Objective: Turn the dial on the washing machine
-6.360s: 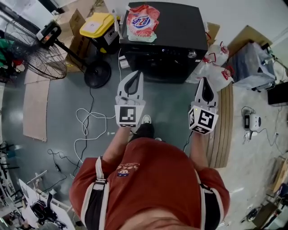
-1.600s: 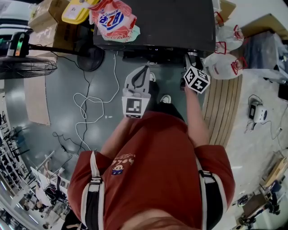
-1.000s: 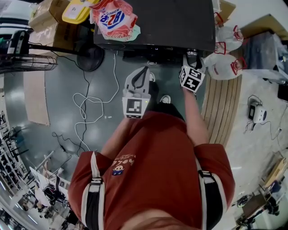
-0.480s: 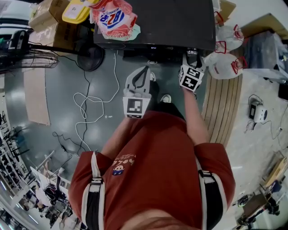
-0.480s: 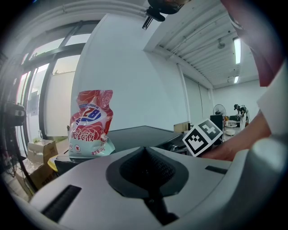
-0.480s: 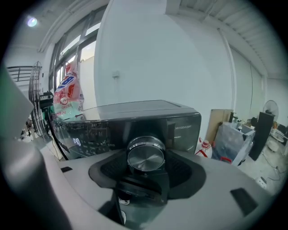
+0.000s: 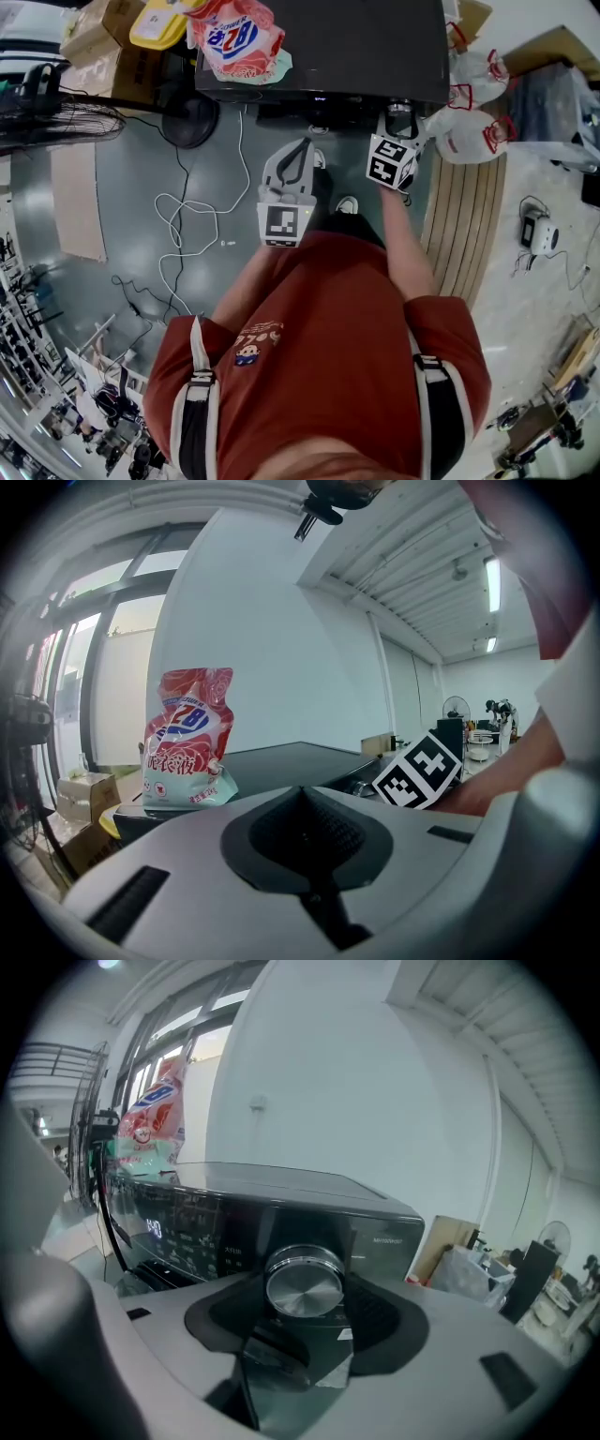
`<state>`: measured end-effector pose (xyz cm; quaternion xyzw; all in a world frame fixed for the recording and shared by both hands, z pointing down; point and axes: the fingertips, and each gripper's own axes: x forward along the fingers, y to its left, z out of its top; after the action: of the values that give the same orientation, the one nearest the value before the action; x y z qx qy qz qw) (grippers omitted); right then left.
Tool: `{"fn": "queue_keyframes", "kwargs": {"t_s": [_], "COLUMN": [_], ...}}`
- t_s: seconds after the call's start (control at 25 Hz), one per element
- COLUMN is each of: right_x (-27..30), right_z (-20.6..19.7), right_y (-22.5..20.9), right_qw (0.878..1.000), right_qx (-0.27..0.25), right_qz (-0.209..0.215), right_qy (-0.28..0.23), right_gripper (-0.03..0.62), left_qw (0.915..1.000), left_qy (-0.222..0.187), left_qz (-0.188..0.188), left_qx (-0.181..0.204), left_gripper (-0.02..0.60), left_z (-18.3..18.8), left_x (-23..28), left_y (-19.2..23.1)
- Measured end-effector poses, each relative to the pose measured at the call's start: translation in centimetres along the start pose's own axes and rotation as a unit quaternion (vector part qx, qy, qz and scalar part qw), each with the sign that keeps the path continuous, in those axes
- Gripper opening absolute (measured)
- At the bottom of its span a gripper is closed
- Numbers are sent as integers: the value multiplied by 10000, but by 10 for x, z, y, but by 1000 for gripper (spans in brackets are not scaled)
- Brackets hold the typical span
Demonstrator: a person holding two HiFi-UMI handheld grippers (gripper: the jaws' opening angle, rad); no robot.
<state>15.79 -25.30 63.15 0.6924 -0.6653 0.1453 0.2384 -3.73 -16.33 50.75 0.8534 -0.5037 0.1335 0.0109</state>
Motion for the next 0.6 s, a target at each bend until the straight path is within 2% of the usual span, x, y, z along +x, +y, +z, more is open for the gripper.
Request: {"fn": "queue_keyframes", "kwargs": {"t_s": [0.32,0.6], "right_x": [-2,-1], "right_z": [3,3], "right_y": [3,3], "right_qw": [9954,9930], "right_qx": [-886,-1082], "right_qz": [-371,-474], "right_qy": [-9,-8], "right_gripper": [273,273], "left_qw": [10000,10000], "left_qy": [22,53], "left_qz": [-1,-15], "left_qx": [20,36], "left_gripper": [11,11], "left_z": [0,-3], "left_x": [-1,-1], "left_y": [0,0]}}
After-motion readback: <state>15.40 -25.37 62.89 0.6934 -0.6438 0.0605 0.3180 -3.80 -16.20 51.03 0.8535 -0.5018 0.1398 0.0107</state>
